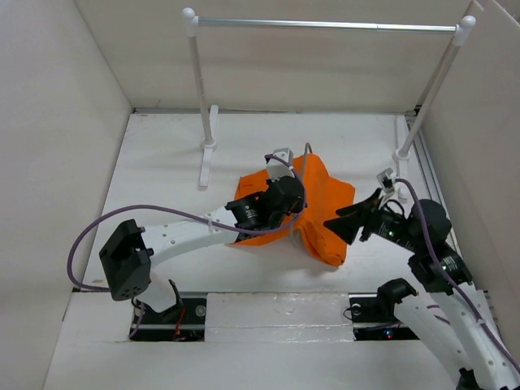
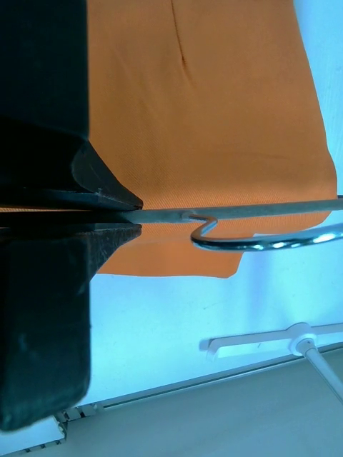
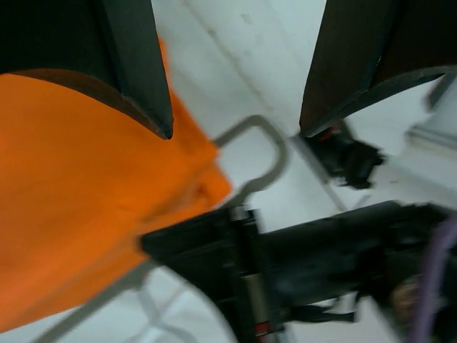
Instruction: Place the trousers on the hanger
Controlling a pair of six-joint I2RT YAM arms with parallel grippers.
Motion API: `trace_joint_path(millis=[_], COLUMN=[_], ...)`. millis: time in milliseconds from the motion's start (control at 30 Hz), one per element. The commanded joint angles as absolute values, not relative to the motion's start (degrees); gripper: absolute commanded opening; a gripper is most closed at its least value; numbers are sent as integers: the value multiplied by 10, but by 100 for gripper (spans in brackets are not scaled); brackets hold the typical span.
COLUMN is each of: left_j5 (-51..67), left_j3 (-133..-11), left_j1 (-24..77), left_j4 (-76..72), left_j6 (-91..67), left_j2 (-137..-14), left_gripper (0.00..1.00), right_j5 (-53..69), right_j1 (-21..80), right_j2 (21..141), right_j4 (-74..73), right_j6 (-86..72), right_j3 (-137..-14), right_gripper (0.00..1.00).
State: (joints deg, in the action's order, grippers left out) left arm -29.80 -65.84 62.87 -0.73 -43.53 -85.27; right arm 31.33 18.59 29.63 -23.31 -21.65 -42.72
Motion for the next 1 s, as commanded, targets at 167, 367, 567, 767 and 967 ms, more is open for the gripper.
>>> trace_joint_path(millis=[167, 367, 567, 767, 967], left_j5=[-282, -278, -258, -244, -222], left_j3=[-733, -715, -681, -668, -653], left_j1=[628, 628, 615, 615, 604], left_j4=[-94, -101, -104, -91, -89], left_j6=[-432, -435, -456, -467, -472], left_j2=[-882, -857, -827, -813, -789], left_gripper=[0, 0, 0, 0, 0], right_j5=[175, 68, 45, 29, 11], right_j1=[415, 484, 484, 484, 489], right_j2=[374, 422, 474, 541, 558], right_j4=[-83, -6, 59, 76, 129], right_j6=[-401, -426, -436, -429, -426], right_j3=[-404, -378, -354, -367, -359], right_gripper=[85, 86, 80, 72, 42])
